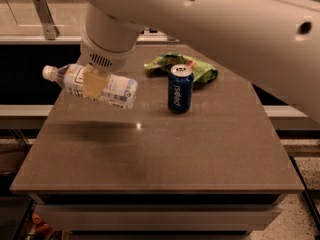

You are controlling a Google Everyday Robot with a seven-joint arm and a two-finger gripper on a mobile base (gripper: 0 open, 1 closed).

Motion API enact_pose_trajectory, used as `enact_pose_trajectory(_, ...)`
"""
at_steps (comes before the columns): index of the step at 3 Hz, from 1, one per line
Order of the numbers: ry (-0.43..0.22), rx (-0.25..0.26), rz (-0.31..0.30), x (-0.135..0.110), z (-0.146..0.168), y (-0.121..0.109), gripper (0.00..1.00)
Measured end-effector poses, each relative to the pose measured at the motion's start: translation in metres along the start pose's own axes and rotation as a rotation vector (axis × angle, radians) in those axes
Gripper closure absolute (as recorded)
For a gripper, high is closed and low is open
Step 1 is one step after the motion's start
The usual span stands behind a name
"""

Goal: Place blue plastic bottle upright

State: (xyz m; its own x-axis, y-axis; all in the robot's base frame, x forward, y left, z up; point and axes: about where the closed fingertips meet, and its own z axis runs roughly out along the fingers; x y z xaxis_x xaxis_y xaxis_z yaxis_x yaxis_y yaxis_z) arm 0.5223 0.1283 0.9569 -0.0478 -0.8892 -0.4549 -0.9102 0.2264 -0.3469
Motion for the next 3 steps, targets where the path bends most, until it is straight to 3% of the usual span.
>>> enact_pose_trajectory(1,-0.154,-0.004,-0.020,-0.0105,-0.0058,-0.0099,1.00)
enact_pose_trajectory(3,-0.462,-0.085,-0.010,-0.0197,-0.0012,-0.0022,1.00)
